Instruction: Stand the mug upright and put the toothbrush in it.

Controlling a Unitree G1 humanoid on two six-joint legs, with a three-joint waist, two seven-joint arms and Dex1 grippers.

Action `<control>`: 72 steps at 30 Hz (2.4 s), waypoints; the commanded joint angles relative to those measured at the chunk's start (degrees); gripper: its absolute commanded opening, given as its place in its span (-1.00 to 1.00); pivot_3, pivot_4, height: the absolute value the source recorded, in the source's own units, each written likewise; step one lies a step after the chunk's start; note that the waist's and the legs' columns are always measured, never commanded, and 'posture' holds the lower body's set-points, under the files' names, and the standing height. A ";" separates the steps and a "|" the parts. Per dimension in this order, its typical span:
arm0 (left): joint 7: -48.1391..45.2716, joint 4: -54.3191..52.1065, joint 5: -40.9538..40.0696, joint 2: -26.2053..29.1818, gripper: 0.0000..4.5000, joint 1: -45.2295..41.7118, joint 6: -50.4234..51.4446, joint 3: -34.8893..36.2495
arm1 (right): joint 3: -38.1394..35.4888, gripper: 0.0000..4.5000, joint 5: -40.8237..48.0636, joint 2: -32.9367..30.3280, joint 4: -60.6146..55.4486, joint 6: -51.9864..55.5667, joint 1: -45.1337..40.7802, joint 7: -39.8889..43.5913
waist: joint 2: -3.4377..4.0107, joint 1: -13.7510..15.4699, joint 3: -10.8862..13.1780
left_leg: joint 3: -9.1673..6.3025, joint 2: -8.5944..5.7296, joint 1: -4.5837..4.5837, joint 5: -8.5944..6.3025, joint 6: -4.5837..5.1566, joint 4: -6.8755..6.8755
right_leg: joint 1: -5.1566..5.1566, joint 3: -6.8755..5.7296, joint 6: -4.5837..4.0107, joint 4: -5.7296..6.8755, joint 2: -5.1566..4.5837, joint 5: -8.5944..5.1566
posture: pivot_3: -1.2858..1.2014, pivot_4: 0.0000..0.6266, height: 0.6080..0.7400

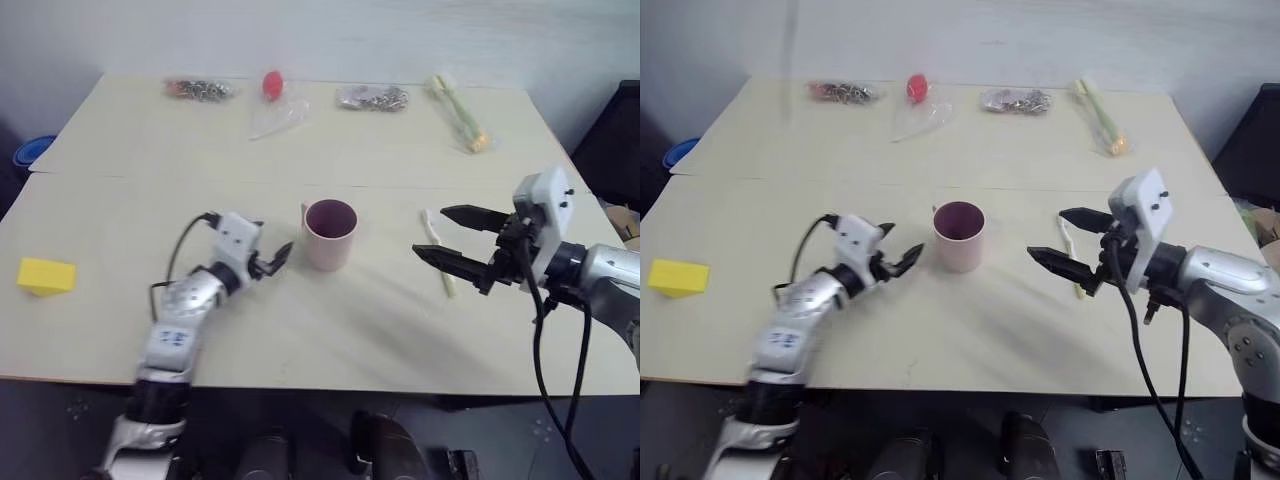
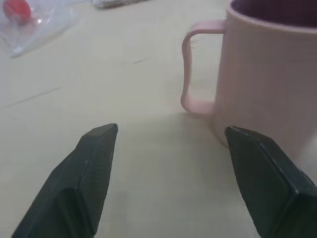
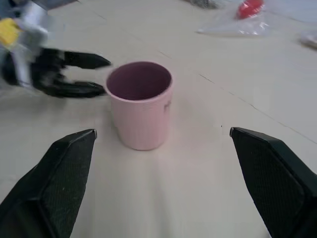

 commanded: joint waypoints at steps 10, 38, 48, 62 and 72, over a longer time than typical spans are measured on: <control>-38.78 2.07 -35.68 36.47 0.58 -24.06 26.82 8.88 | 14.61 1.00 -20.14 12.85 37.78 7.14 -22.66 -10.93 | 0.53 -0.55 0.26 | 0.35 -0.37 -0.07 0.00 -0.01 -0.22 | 0.00 -0.14 -0.04 -0.27 0.06 -0.03 | 0.03 -0.52 1.00; -42.87 9.10 -25.60 38.40 0.60 -26.34 15.06 4.13 | 3.88 -0.93 -20.06 40.53 36.63 -10.50 -35.17 -11.75 | 0.89 -4.56 0.52 | 0.43 -0.25 -0.33 0.09 -0.20 -0.48 | -0.90 0.27 -0.14 0.22 0.16 -0.09 | 0.03 -0.52 1.00; -40.68 6.20 -26.64 39.37 0.60 -21.79 15.42 8.46 | 6.08 -0.93 -17.80 54.44 34.48 -15.86 -34.38 -14.37 | 0.86 -4.49 0.51 | 0.32 -0.44 -0.51 0.09 -0.19 -0.45 | -0.90 0.02 -0.24 0.49 0.04 -0.15 | 0.03 -0.52 1.00; -36.65 7.68 -27.11 36.25 0.60 -22.48 13.93 10.06 | 11.03 0.58 -17.18 45.68 17.82 -17.07 -24.14 -5.22 | 0.87 -4.58 0.51 | 0.37 -0.38 -0.48 0.09 -0.20 -0.41 | -0.92 0.08 -0.24 0.48 0.09 -0.15 | 0.03 -0.52 1.00; -43.03 9.46 -21.02 39.04 0.60 -16.84 3.99 9.00 | 5.55 0.58 -5.26 -5.45 14.93 -2.71 -18.71 36.16 | 0.94 -2.35 0.60 | 0.37 -0.35 -0.91 0.05 -0.11 -0.03 | -0.91 -0.07 -0.15 0.06 0.09 -0.11 | 0.03 -0.52 1.00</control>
